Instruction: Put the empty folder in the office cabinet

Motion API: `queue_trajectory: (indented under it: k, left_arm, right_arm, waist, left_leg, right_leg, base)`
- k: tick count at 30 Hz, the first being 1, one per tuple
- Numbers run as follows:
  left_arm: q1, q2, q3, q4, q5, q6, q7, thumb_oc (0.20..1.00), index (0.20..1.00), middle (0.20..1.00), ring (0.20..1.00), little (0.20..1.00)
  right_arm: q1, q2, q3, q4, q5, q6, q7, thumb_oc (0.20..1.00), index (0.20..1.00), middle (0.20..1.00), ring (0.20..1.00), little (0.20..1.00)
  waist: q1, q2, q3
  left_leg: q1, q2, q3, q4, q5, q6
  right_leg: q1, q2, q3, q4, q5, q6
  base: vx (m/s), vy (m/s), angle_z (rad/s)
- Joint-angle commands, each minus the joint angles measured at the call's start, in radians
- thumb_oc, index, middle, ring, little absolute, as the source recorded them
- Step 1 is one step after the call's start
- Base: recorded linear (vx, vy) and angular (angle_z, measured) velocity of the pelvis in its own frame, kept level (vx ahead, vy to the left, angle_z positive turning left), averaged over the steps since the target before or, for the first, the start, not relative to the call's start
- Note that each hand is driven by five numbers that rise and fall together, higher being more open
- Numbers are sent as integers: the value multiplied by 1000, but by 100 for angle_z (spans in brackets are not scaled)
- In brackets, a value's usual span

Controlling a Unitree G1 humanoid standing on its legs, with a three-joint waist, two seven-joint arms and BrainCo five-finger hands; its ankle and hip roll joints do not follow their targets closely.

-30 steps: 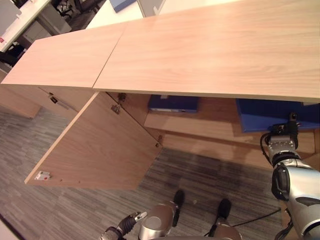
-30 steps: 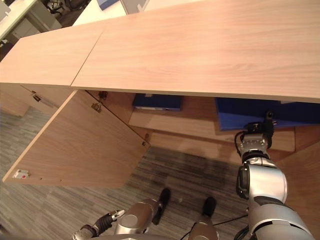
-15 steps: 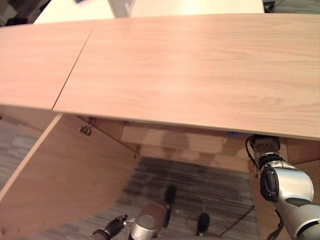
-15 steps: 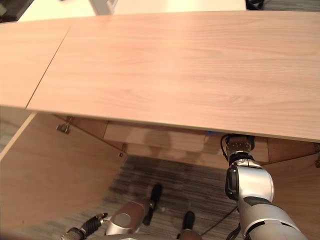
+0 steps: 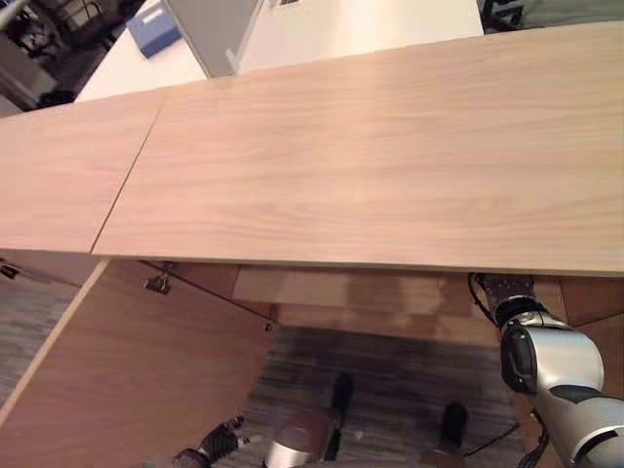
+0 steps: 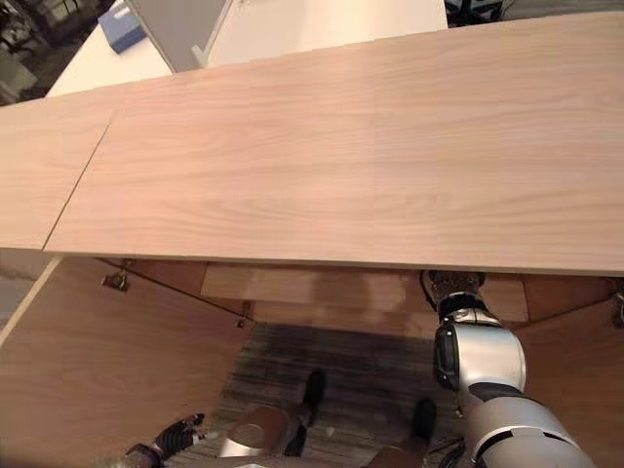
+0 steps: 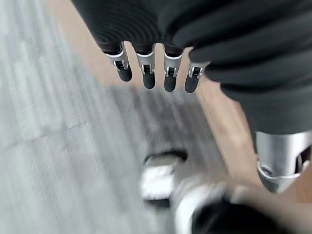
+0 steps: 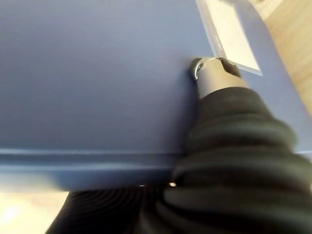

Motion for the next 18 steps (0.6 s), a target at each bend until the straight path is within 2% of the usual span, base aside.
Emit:
queue_trajectory:
  k: [1,5,9,10,16,18]
  left_arm:
    - [-41,38,-32,40,28,-8,-10,1000,1000,1000,1000,1000]
    - [-33,52,-52,32,25,-5,-26,1000,1000,1000,1000,1000]
    - [-27,64,-64,20,24,-4,-36,1000,1000,1000,1000,1000]
    - [-21,77,-70,14,23,-6,-38,1000,1000,1000,1000,1000]
    - [-16,119,-79,-4,11,-13,-45,1000,1000,1000,1000,1000]
    - [-14,119,-78,-11,6,-15,-45,1000,1000,1000,1000,1000]
  right_arm:
    - [-92,-174,2,-49,-13,-93,21,200,200,200,200,200]
    - [-161,-273,16,-54,-14,-104,20,200,200,200,200,200]
    - [-219,-343,41,-49,-16,-108,15,200,200,200,200,200]
    - [-267,-385,63,-50,-20,-109,13,200,200,200,200,200]
    - [-402,-492,142,-38,-30,-111,2,200,200,200,200,200]
    - [-414,-505,153,-37,-34,-112,0,200,200,200,200,200]
  waist:
    - [2,-26,-1]
    - [29,10,11]
    - [44,37,30]
    - [55,53,49]
    - [79,92,86]
    - [80,96,88]
  left_leg:
    - [-19,38,-15,46,-86,-40]
    - [-49,46,-74,59,-74,-70]
    - [-101,39,-99,91,-61,-80]
    - [-132,38,-105,116,-63,-86]
    - [-232,30,-116,195,-75,-89]
    - [-248,28,-113,204,-76,-89]
  right_leg:
    - [77,0,-98,65,-108,39]
    - [87,13,-160,91,-163,12]
    - [63,10,-193,115,-176,2]
    - [35,6,-204,150,-195,-7]
    - [-92,-21,-205,296,-258,-28]
    - [-115,-25,-202,318,-265,-30]
  base:
    - [19,-108,10]
    - [0,-132,31]
    - [-52,-63,55]
    - [-72,-37,13]
    - [-56,-37,11]
    - [-37,-6,4]
